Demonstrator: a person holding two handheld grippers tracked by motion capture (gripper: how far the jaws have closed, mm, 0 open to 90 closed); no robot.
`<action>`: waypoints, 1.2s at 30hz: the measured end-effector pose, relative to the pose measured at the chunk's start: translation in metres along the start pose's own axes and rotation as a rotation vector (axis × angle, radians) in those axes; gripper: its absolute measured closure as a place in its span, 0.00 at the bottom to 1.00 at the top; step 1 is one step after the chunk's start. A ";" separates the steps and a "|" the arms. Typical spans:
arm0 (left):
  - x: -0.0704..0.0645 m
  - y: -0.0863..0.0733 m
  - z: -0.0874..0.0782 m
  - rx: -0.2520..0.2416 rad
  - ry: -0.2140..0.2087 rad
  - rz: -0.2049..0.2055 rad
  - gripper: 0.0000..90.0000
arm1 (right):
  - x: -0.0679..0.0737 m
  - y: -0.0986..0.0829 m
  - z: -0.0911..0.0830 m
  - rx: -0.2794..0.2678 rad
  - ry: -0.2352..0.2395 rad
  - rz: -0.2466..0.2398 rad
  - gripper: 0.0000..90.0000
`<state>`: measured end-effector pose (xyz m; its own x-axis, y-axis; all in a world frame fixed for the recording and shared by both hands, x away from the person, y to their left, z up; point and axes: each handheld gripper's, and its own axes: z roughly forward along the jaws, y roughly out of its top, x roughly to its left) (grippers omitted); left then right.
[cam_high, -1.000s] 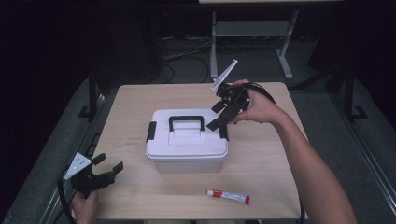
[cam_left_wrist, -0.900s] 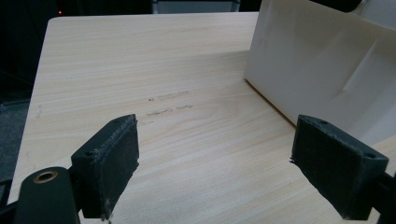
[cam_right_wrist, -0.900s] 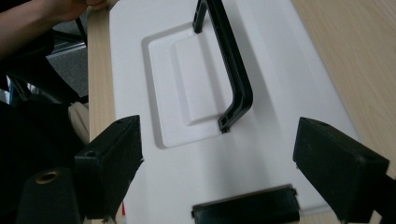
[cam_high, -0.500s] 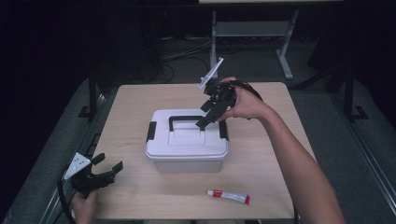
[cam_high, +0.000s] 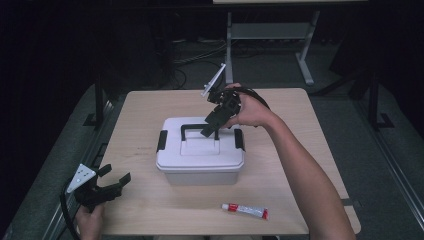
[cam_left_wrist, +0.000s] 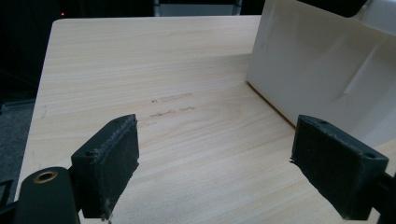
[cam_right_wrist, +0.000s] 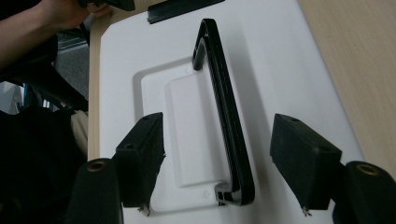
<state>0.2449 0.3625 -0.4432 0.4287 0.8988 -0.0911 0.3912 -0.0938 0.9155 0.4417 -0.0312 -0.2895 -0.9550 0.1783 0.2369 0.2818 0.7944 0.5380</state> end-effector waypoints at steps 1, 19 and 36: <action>0.000 0.000 0.000 -0.001 -0.001 -0.001 0.16 | 0.000 0.001 0.001 0.001 0.002 0.004 0.43; 0.001 0.000 -0.001 -0.009 0.000 -0.004 0.16 | -0.003 0.011 0.012 0.006 0.043 0.016 0.75; 0.001 0.000 -0.001 -0.009 0.001 -0.006 0.16 | -0.001 0.011 0.011 0.012 0.065 -0.010 0.90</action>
<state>0.2446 0.3634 -0.4428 0.4254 0.8998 -0.0966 0.3870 -0.0844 0.9182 0.4447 -0.0164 -0.2926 -0.9498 0.1324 0.2833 0.2703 0.8030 0.5311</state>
